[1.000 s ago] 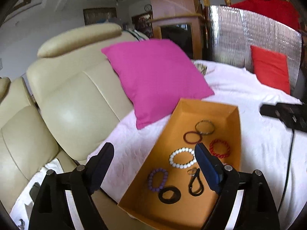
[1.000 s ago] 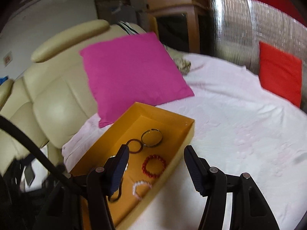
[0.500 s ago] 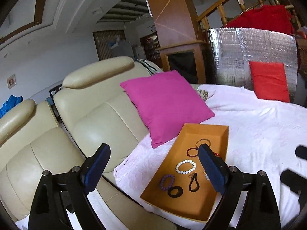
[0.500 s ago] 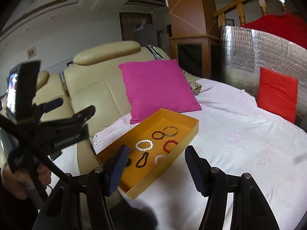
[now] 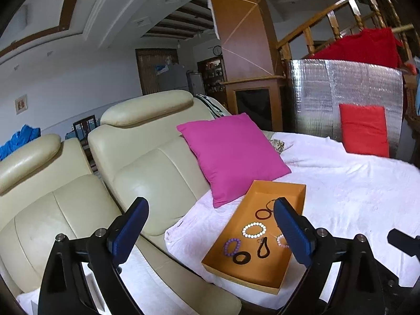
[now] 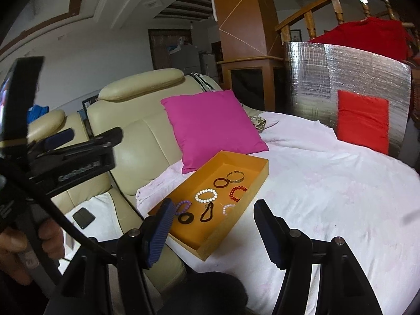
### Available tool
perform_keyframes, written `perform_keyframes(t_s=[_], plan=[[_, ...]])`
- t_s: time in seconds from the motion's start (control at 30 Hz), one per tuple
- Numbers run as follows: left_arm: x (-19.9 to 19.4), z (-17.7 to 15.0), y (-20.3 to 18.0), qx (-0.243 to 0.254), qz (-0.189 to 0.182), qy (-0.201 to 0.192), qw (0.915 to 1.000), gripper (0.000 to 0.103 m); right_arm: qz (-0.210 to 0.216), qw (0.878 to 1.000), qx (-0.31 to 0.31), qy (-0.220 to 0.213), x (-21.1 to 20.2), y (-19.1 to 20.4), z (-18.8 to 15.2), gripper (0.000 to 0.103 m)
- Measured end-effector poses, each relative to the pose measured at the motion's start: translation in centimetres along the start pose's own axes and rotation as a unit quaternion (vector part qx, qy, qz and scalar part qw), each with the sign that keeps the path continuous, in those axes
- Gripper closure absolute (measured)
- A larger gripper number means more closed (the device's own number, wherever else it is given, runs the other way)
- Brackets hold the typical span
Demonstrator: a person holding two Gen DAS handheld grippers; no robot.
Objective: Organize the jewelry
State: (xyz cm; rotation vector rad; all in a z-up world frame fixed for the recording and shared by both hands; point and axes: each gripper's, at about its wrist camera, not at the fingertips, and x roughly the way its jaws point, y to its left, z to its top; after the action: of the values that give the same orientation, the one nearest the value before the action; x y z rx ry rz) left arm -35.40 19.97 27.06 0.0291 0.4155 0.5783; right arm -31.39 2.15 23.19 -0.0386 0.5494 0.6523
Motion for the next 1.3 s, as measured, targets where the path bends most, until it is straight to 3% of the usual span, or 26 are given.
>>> perform_keyframes(t_s=[0.23,1.3], plan=[[-0.3,-0.1,1.1,-0.002,0.021,-0.003,0.9998,0.006,-0.009,1.000,0.008,0.007,0.5,0.9,0.4,0.036],[1.5,-1.2,2.7,-0.013,0.005,0.016,0.9998,0.006,-0.029,0.999,0.016,0.025,3.2,1.8,0.9,0.036]])
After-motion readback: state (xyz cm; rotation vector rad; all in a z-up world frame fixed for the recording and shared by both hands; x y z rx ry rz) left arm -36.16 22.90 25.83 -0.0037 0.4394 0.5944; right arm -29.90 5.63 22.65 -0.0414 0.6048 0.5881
